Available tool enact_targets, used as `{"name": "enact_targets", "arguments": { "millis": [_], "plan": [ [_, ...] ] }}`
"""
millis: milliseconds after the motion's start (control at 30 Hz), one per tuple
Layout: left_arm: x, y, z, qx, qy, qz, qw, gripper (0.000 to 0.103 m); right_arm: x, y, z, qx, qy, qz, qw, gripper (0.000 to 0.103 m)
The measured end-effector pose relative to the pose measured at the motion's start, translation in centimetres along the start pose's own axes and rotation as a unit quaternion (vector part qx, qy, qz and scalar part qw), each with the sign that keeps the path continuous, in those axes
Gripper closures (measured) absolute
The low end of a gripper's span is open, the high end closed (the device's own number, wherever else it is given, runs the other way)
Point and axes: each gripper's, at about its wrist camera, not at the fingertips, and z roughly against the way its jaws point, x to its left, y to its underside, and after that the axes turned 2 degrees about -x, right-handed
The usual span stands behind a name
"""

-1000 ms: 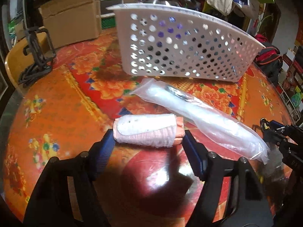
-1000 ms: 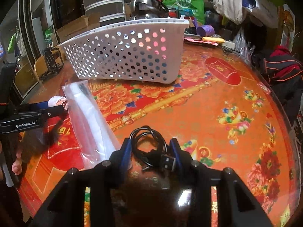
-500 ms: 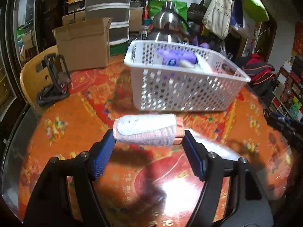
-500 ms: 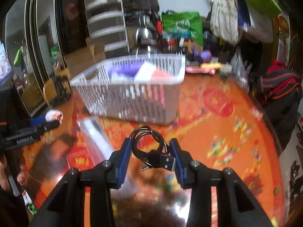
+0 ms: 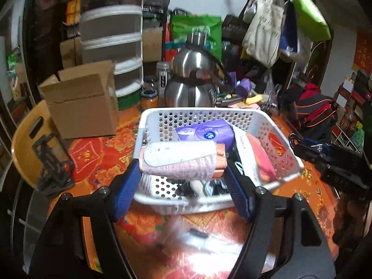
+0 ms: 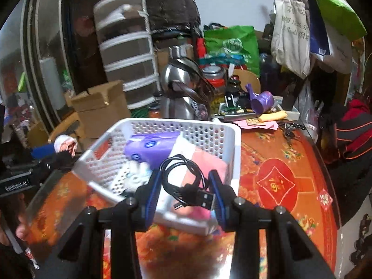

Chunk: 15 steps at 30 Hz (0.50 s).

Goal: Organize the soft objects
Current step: 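Lower the cable and pink roll into the basket and open both grippers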

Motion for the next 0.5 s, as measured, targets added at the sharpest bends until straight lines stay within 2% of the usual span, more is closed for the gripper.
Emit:
{"name": "enact_targets", "arguments": {
  "millis": [100, 267, 500],
  "plan": [
    [0.0, -1.2, -3.5, 0.034, -0.005, 0.000, 0.9994, 0.033, -0.4, -0.4, -2.7, 0.020, 0.017, -0.002, 1.000, 0.063],
    [-0.4, -0.6, -7.1, 0.070, -0.015, -0.003, 0.9975, 0.033, -0.9, 0.0, -4.7, 0.026, 0.022, -0.004, 0.999, 0.063],
    [-0.6, 1.0, -8.5, 0.076, -0.024, -0.002, 0.9968, 0.033, -0.9, 0.6, -5.9, 0.035, 0.014, 0.000, 0.999, 0.062]
  ]
}}
